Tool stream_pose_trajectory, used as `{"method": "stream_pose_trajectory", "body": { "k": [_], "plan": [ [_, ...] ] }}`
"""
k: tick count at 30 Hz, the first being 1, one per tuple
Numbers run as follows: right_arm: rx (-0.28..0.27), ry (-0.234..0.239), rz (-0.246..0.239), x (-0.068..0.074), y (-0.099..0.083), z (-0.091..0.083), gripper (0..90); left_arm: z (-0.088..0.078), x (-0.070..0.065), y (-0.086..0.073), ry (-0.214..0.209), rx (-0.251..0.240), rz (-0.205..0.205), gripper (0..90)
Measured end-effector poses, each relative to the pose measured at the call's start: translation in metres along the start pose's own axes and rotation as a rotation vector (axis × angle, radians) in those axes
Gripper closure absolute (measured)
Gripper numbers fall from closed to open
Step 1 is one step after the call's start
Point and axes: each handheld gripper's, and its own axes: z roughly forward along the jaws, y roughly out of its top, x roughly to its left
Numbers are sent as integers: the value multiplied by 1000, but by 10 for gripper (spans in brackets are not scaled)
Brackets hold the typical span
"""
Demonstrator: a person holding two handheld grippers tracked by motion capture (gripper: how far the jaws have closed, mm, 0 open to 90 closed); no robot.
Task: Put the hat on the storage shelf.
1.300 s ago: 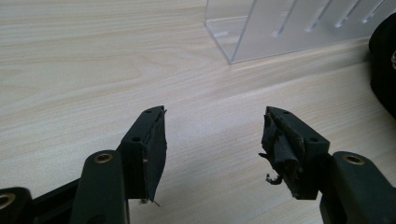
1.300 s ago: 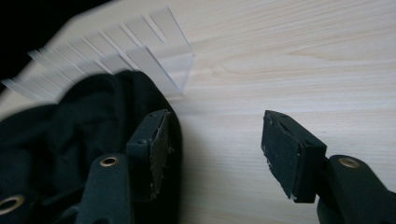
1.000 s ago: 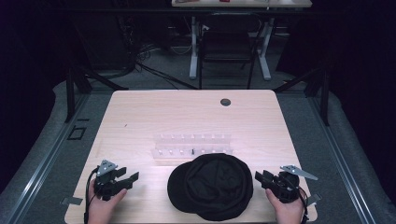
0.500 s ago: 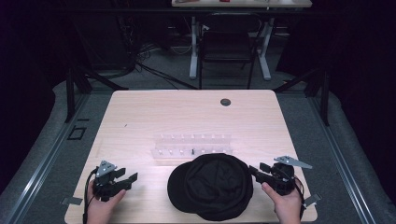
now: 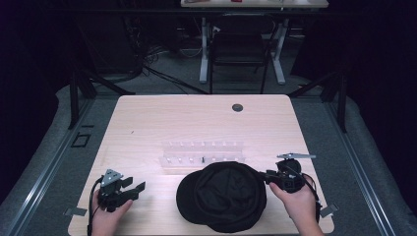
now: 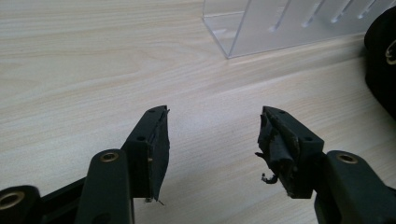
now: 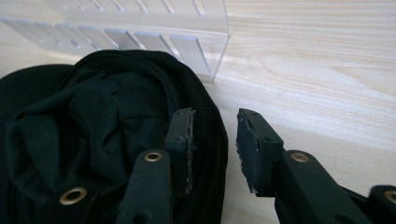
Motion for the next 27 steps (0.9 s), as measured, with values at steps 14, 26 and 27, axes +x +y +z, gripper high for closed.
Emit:
{"method": "stream_pose_trajectory", "body": {
  "k": [14, 26, 27],
  "plan": [
    [320, -6, -26, 12, 29, 1, 733, 1, -5, 1, -18, -2, 23, 445],
    [421, -16, 18, 4, 37, 16, 703, 2, -6, 1, -20, 7, 25, 445],
    [423, -18, 31, 4, 37, 18, 703, 2, -6, 1, -22, 11, 26, 445]
  ]
}}
